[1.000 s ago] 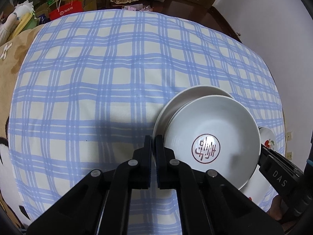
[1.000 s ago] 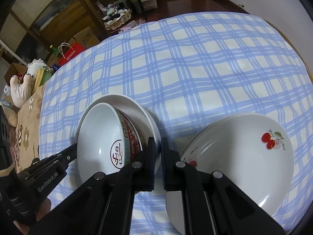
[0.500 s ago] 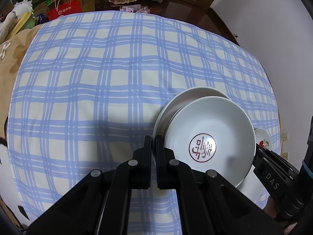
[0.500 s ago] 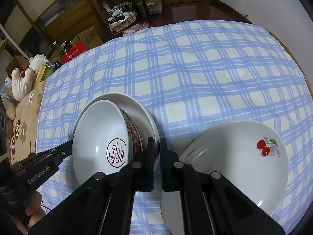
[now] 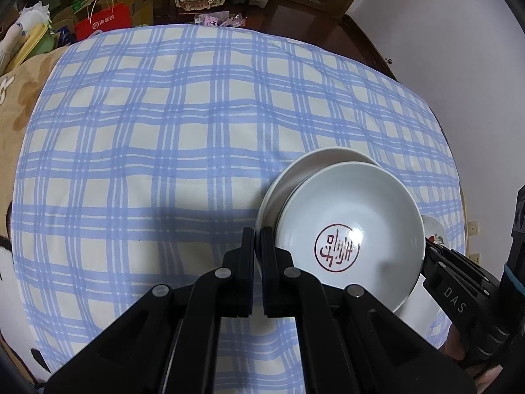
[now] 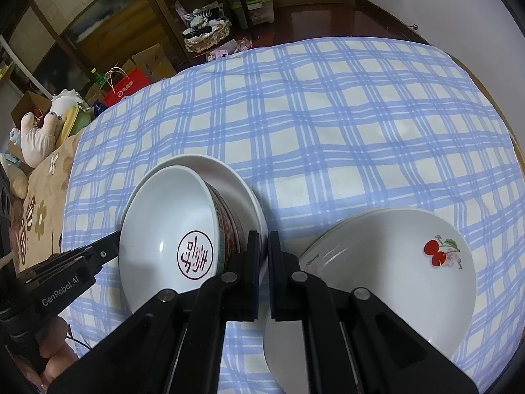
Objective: Organize plates and bowls
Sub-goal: 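Lift the bowl stack with both tools and carry it over the cherry plates, then lower the bowl stack onto the cherry-print plates with both tools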
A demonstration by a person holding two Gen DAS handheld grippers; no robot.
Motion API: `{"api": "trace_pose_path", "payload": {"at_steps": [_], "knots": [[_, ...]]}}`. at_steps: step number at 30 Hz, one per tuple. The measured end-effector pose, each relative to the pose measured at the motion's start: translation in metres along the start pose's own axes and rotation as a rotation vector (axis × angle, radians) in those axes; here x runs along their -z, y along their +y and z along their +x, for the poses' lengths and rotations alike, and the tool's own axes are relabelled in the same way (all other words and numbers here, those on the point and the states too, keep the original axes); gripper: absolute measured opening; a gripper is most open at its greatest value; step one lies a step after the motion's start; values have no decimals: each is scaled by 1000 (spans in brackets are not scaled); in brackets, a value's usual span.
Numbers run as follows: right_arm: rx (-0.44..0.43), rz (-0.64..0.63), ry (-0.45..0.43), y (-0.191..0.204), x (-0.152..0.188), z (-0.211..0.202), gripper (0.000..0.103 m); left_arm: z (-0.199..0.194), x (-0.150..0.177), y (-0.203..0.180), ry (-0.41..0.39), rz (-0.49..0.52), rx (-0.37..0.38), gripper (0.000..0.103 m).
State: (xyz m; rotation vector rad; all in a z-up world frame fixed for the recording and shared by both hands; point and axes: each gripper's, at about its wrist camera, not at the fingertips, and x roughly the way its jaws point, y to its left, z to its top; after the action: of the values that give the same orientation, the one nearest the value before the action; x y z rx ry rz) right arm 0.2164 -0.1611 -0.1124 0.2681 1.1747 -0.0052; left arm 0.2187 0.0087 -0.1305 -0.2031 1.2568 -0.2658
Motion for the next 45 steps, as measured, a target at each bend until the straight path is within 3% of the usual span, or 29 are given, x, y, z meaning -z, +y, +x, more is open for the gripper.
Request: {"api": "trace_pose_path", "payload": {"at_steps": [23,30,45], "knots": [[-27,21,-49,-8,1,-31,6,-29,5,-16,-62,39,-2,2],[-30,27,-93,-20,6,-61,6,-54,15,-41,-111,75,2,2],[-12,90,-125,-70,40,-100,6,-67,44,-99,-111,148,22,2]]}}
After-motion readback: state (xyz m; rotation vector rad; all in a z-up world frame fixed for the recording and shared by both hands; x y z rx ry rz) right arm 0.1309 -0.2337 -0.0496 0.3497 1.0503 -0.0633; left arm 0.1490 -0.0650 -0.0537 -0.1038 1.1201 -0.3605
